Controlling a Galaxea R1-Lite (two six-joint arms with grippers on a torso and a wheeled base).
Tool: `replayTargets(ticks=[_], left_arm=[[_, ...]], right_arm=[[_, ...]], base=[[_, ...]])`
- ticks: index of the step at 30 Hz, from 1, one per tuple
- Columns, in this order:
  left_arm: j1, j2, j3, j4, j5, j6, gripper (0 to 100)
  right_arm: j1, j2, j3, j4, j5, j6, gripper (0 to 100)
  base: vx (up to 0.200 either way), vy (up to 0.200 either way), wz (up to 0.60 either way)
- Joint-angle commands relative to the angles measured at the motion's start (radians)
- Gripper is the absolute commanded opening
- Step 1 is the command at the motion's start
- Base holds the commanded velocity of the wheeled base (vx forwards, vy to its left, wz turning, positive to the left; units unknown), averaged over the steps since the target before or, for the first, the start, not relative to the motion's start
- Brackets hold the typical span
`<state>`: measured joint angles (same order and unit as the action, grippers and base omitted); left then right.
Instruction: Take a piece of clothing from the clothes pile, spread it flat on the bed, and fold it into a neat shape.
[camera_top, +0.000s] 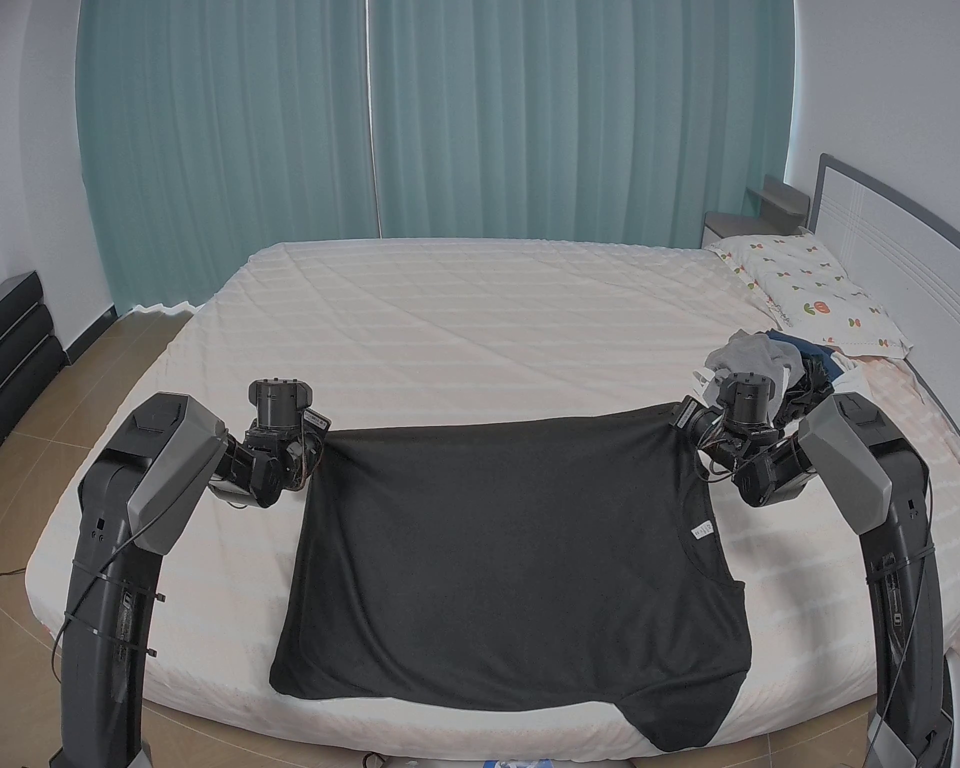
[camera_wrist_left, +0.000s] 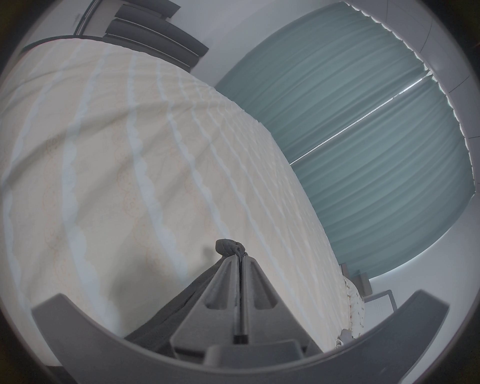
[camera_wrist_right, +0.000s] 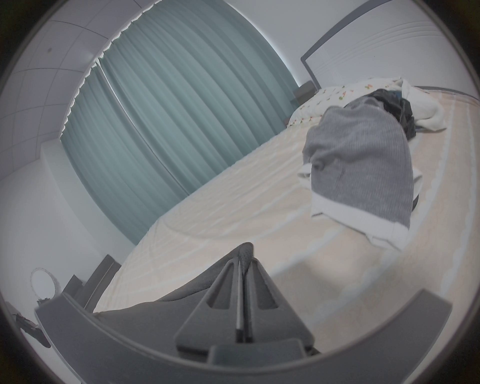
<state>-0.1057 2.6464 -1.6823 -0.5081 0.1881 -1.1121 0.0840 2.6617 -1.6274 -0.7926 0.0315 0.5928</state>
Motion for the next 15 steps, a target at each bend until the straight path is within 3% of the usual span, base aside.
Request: replayTargets(ticks=[1,15], left_arm=[[-0.005,-0.003,0.007,-0.012,0.007,0.002,0],[-0.006,0.004,0.026,-0.013,-0.002,0.051,0]], right_arm=[[-0.012,0.004,0.003,-0.039,-0.018,-0.001,0],[-0.007,0.046,0.001,-0.077,-0.036,-0.014,0]], base=[[0.000,0.000,0.00],[0.000,0.000,0.00]])
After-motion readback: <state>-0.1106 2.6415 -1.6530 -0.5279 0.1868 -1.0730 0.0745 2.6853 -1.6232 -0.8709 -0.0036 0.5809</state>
